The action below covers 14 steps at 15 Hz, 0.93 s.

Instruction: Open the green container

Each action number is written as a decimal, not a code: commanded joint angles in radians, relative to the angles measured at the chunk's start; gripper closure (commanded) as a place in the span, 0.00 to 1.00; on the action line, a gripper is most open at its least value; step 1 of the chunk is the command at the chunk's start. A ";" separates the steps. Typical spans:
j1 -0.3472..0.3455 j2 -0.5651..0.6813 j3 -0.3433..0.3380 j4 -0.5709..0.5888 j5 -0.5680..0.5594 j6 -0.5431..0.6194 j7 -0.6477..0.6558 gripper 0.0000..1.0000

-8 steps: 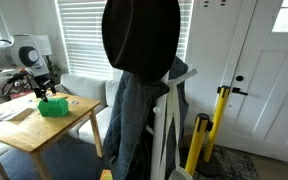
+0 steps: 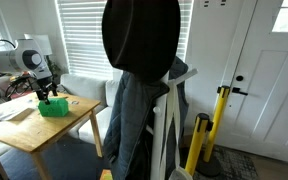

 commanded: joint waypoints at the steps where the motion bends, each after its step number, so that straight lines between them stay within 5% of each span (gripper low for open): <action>1: 0.019 0.012 -0.022 0.027 0.014 -0.048 -0.058 0.00; 8: 0.006 0.009 -0.012 0.015 0.041 -0.065 -0.194 0.00; 14: 0.004 -0.012 -0.007 0.002 0.046 -0.092 -0.508 0.00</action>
